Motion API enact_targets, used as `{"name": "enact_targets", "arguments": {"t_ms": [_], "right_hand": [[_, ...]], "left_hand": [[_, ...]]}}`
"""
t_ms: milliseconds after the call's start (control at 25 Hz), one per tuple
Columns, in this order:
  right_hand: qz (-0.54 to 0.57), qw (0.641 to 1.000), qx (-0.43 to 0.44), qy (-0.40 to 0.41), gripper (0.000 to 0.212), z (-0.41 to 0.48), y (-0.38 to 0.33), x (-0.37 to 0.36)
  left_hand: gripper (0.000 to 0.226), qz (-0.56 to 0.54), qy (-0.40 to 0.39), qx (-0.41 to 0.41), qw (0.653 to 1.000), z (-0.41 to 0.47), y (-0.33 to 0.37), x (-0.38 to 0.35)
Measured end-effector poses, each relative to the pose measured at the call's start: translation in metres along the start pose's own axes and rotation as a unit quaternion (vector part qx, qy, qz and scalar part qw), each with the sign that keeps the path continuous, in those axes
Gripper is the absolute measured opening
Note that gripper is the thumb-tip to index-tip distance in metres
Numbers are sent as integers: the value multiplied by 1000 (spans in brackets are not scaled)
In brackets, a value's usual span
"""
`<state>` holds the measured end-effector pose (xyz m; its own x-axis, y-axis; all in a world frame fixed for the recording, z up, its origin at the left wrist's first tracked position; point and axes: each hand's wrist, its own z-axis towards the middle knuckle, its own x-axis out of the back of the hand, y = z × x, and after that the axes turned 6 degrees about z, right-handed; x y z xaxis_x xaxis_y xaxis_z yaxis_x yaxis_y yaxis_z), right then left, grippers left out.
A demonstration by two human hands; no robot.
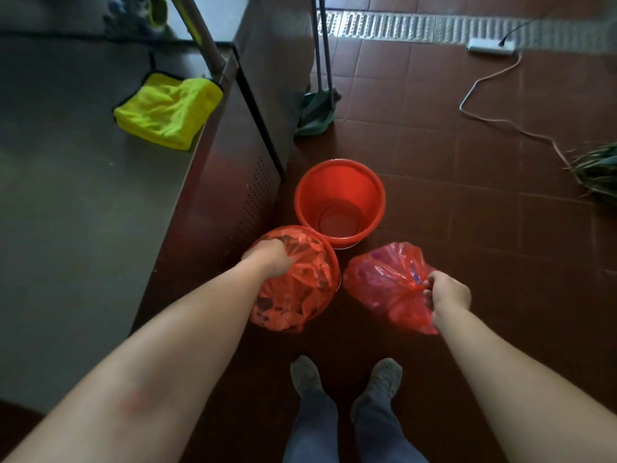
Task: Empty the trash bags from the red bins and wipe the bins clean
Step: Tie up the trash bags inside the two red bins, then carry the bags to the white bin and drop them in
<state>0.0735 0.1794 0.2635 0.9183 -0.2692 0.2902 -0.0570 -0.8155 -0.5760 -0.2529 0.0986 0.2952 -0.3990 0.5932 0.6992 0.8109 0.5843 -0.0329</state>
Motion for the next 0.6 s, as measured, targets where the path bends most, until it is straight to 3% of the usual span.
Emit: {"name": "enact_targets", "arguments": {"t_ms": [360,600], "right_hand": [[27,998,52,-38,13,-88,-123,69],[86,992,85,-16,14,-131,-184,146]], "left_hand": [[35,-56,13,-42,997,-122,58,103],[18,-185,-19,-123,975,-177,133,145]]}}
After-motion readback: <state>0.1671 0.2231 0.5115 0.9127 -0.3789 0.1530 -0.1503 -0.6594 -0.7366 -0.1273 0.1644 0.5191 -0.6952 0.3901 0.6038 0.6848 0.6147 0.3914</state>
